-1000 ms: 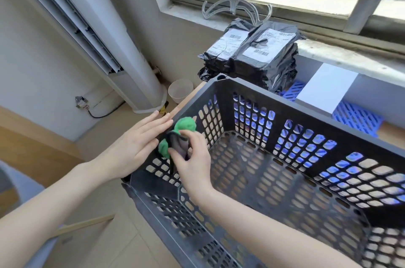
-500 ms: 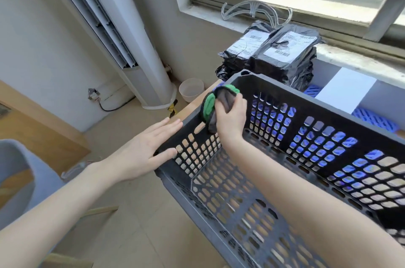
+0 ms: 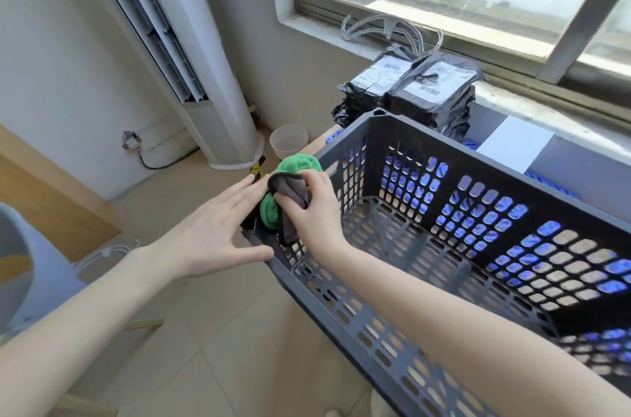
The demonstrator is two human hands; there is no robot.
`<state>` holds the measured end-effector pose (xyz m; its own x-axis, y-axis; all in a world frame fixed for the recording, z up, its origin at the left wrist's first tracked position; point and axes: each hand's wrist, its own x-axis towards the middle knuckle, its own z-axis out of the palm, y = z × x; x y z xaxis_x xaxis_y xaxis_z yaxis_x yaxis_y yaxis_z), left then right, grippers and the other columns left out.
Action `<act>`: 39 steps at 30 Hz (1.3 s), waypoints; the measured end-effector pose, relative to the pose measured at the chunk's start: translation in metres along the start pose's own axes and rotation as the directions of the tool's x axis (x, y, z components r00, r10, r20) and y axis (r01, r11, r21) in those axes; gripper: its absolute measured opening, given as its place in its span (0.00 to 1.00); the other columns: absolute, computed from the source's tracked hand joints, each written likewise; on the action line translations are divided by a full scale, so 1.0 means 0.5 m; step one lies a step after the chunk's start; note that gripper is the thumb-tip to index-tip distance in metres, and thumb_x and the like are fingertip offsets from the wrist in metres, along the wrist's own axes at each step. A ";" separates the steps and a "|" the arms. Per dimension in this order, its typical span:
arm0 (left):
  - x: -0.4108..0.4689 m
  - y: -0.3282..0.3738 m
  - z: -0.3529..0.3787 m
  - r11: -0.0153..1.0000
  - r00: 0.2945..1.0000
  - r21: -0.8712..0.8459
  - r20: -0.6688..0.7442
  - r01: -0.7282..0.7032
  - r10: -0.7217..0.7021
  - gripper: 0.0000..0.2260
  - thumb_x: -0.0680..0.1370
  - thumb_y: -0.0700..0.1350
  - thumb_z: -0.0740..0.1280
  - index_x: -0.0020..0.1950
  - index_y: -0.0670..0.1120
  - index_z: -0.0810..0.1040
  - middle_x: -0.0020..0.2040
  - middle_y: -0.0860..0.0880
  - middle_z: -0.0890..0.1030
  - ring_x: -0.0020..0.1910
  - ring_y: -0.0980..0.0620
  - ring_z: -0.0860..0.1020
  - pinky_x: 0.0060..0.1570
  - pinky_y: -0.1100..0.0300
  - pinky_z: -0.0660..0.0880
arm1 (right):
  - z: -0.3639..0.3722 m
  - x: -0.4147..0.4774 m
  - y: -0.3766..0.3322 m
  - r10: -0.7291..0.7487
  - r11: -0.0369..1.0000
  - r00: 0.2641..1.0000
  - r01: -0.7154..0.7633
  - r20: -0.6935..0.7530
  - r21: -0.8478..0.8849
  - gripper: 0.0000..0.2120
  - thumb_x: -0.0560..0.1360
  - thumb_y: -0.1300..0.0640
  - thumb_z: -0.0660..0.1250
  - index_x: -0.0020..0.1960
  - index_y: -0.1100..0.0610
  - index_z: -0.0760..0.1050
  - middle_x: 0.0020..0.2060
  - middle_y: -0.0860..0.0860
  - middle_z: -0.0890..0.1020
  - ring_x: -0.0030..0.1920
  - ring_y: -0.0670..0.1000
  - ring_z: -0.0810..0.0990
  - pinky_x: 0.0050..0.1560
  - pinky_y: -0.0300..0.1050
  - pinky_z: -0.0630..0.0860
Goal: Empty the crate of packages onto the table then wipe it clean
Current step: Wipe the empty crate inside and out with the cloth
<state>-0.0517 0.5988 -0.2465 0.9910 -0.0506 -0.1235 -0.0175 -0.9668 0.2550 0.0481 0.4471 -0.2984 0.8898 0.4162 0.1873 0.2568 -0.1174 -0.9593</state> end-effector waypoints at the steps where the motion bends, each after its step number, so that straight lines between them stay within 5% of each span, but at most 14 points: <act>1: -0.007 -0.001 0.003 1.000 1.000 0.025 0.012 0.009 -0.009 0.47 0.67 0.78 0.54 0.79 0.57 0.43 0.76 0.66 0.41 0.74 0.68 0.37 0.74 0.67 0.43 | 0.005 -0.006 0.006 -0.018 0.999 1.000 0.019 0.013 -0.028 0.12 0.72 0.54 0.72 0.52 0.54 0.74 0.51 0.47 0.74 0.52 0.43 0.73 0.51 0.39 0.70; 4: -0.021 0.002 0.014 0.998 0.997 0.027 0.038 0.061 -0.062 0.49 0.67 0.79 0.52 0.80 0.53 0.45 0.79 0.61 0.46 0.75 0.67 0.38 0.76 0.61 0.47 | 0.022 -0.036 0.037 -0.058 0.988 0.992 0.073 0.114 -0.135 0.11 0.72 0.51 0.69 0.50 0.55 0.74 0.48 0.48 0.75 0.50 0.50 0.73 0.49 0.44 0.70; 8: -0.019 0.012 0.009 0.995 0.994 0.040 0.069 0.086 -0.089 0.48 0.65 0.81 0.47 0.79 0.58 0.43 0.78 0.64 0.43 0.75 0.67 0.37 0.77 0.60 0.48 | 0.037 -0.055 0.087 -0.001 0.952 0.973 0.072 0.230 -0.298 0.21 0.69 0.41 0.58 0.51 0.55 0.77 0.47 0.50 0.79 0.48 0.55 0.72 0.50 0.49 0.69; 13: -0.013 0.023 -0.003 0.988 0.985 0.104 0.114 0.115 -0.127 0.50 0.63 0.82 0.44 0.79 0.58 0.43 0.78 0.64 0.39 0.74 0.67 0.34 0.74 0.65 0.42 | 0.031 -0.050 0.123 0.031 0.979 0.951 0.033 0.307 -0.201 0.10 0.73 0.54 0.67 0.53 0.57 0.77 0.48 0.51 0.79 0.51 0.53 0.74 0.52 0.47 0.70; 18: -0.013 0.026 -0.003 0.986 0.980 0.088 0.124 0.145 -0.155 0.49 0.64 0.81 0.49 0.79 0.59 0.45 0.78 0.65 0.40 0.75 0.67 0.36 0.76 0.61 0.45 | 0.033 -0.056 0.136 0.022 0.989 0.944 0.026 0.330 -0.142 0.08 0.74 0.57 0.67 0.52 0.59 0.75 0.47 0.50 0.78 0.51 0.54 0.75 0.53 0.53 0.73; 21: -0.008 0.027 -0.008 0.986 0.981 0.075 0.113 0.149 -0.157 0.50 0.63 0.82 0.51 0.79 0.58 0.49 0.78 0.64 0.44 0.75 0.66 0.37 0.76 0.60 0.47 | 0.023 -0.050 0.118 -0.065 0.991 0.956 0.094 0.285 -0.091 0.06 0.74 0.57 0.68 0.49 0.57 0.75 0.45 0.47 0.76 0.49 0.51 0.74 0.50 0.48 0.72; 26: 0.002 0.030 -0.016 0.991 0.989 0.045 0.059 0.130 -0.132 0.51 0.63 0.79 0.58 0.80 0.54 0.53 0.78 0.63 0.49 0.76 0.67 0.41 0.72 0.70 0.42 | 0.024 -0.029 0.089 -0.256 0.960 0.932 0.276 0.258 -0.041 0.10 0.73 0.54 0.66 0.51 0.57 0.74 0.49 0.51 0.75 0.50 0.53 0.73 0.50 0.45 0.71; 31: 0.002 0.034 -0.016 0.989 0.987 0.016 0.063 0.145 -0.145 0.50 0.63 0.74 0.66 0.79 0.55 0.55 0.78 0.65 0.50 0.75 0.69 0.41 0.69 0.76 0.40 | 0.024 -0.041 0.192 -0.137 0.952 0.907 0.232 0.399 -0.201 0.10 0.73 0.59 0.68 0.53 0.61 0.75 0.51 0.55 0.76 0.53 0.57 0.74 0.51 0.47 0.71; 35: 0.016 0.038 -0.025 0.982 0.977 -0.041 0.111 0.185 -0.180 0.50 0.63 0.72 0.68 0.79 0.58 0.50 0.77 0.68 0.48 0.75 0.69 0.40 0.73 0.68 0.45 | 0.039 -0.050 0.238 -0.147 0.923 0.901 0.273 0.408 -0.272 0.10 0.72 0.61 0.70 0.52 0.61 0.75 0.50 0.55 0.76 0.51 0.57 0.73 0.48 0.45 0.69; 39: 0.045 0.042 -0.012 0.984 0.978 0.007 0.108 0.180 -0.180 0.38 0.73 0.72 0.53 0.79 0.59 0.48 0.78 0.66 0.45 0.75 0.68 0.39 0.76 0.59 0.49 | 0.045 -0.061 0.278 -0.097 0.921 0.893 0.248 0.439 -0.302 0.12 0.73 0.60 0.68 0.56 0.60 0.75 0.54 0.54 0.76 0.56 0.55 0.72 0.56 0.47 0.71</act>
<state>-0.0288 0.5791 -0.2382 0.9579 0.0971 -0.2701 0.1600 -0.9619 0.2217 0.0480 0.4383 -0.4421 0.6042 0.7791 0.1674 0.5710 -0.2767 -0.7729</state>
